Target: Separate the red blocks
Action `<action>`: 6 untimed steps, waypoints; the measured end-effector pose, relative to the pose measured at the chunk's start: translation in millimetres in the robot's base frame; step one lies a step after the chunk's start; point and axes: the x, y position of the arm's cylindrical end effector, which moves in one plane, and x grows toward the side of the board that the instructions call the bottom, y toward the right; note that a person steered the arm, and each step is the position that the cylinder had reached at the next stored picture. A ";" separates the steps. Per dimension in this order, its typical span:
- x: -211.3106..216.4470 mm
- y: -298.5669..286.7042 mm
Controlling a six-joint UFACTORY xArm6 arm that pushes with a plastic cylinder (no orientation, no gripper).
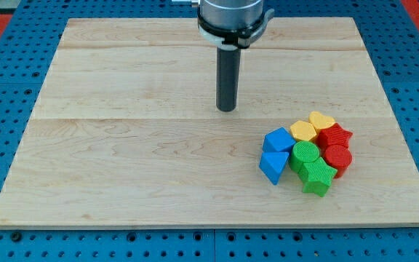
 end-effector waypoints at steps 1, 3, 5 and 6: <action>-40.0 48.9; 4.1 196.6; 104.9 213.4; 119.5 152.5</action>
